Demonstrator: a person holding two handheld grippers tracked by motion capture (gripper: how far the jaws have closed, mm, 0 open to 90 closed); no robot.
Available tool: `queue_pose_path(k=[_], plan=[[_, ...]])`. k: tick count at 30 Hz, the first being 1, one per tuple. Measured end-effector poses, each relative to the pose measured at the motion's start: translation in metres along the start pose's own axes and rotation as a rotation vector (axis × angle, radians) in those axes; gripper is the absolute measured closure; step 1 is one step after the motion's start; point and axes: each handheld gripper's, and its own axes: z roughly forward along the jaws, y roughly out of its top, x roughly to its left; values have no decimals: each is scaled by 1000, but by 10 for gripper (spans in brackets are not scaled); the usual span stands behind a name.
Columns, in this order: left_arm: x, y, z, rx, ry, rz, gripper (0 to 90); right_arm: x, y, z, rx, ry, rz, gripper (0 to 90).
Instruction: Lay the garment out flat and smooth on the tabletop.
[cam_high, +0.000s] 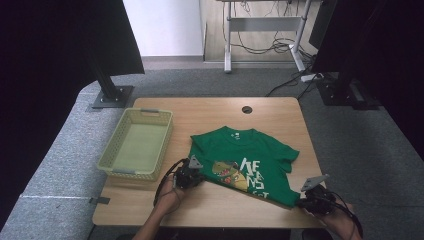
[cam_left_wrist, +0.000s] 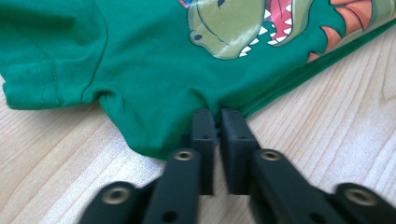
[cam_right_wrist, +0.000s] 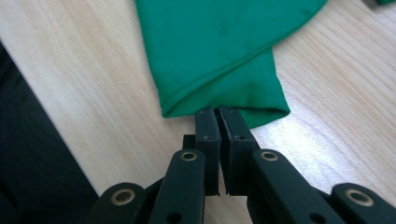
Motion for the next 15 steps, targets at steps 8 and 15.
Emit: queue_pose_path(k=[8,15], plan=[[6,10,-33,-94,-6,-13,879,6,9,-25,-88,63,-15,892],[21,34,-39,-147,28,-18,875,8,18,-42,-152,68,-17,855]])
